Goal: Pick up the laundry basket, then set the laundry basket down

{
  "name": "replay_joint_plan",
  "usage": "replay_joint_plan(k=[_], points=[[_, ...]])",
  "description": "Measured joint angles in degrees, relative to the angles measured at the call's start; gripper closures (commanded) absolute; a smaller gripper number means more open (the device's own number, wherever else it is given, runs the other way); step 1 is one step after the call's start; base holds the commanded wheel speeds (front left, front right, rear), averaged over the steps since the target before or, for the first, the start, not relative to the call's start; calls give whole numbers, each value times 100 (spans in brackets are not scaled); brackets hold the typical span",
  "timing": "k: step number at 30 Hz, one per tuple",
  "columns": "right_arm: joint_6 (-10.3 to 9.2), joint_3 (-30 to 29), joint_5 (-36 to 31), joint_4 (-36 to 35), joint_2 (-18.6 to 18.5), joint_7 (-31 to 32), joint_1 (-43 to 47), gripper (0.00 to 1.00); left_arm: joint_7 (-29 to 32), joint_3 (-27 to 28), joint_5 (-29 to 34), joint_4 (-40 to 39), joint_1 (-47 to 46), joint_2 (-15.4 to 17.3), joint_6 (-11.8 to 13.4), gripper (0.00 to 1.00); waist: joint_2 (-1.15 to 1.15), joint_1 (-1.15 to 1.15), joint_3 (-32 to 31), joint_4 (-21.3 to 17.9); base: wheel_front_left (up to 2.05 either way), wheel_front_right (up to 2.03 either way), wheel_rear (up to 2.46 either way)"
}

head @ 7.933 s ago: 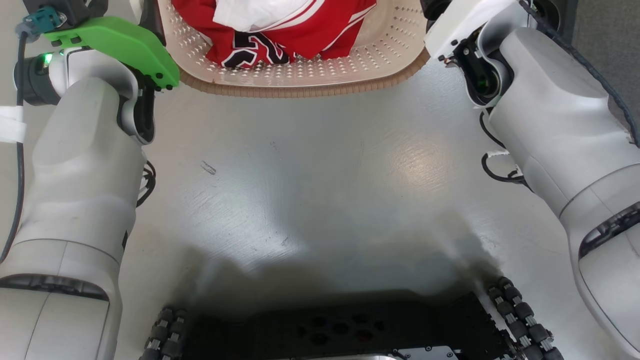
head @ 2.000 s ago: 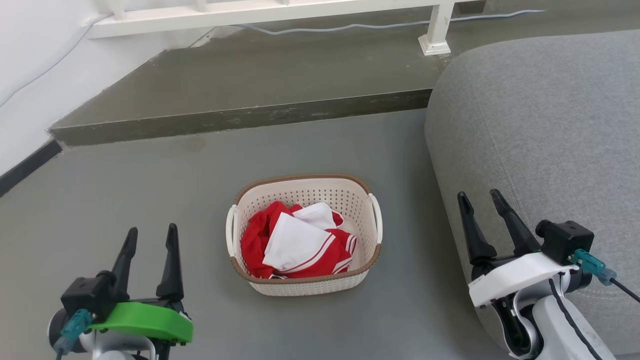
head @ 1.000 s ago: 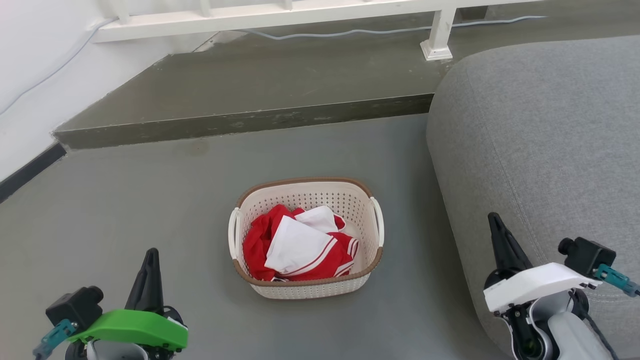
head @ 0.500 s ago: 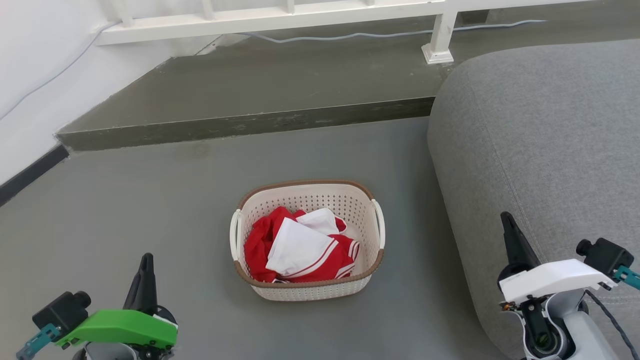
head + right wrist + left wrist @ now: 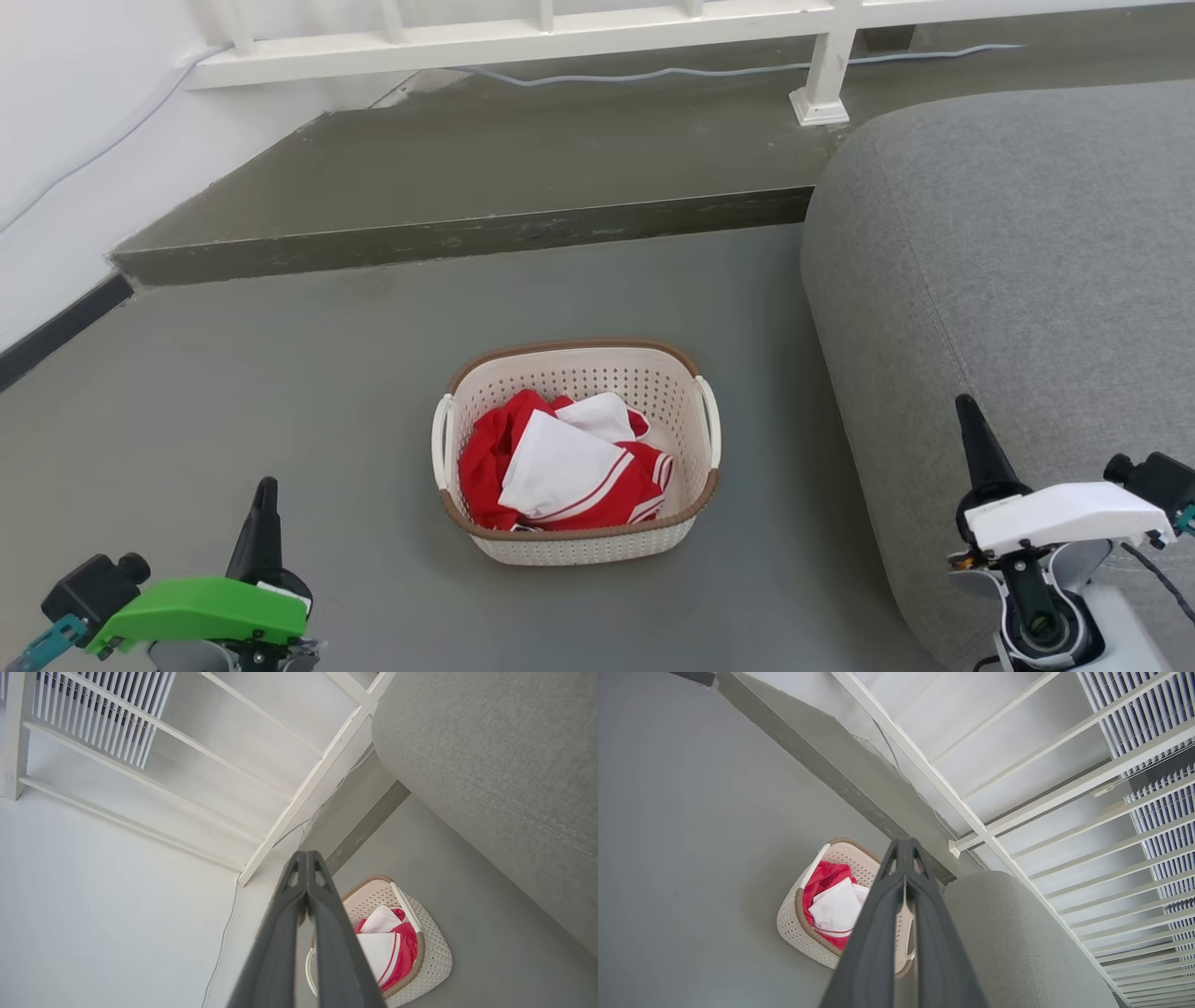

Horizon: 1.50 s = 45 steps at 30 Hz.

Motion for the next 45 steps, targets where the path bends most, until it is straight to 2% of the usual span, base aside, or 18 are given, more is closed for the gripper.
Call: replay_joint_plan(k=[45], points=[[138,-861,3160,18,52,831,-127,100,926,412,-3172,138,-255,10,-53,100,0,0,-146,63,0,0,0]])
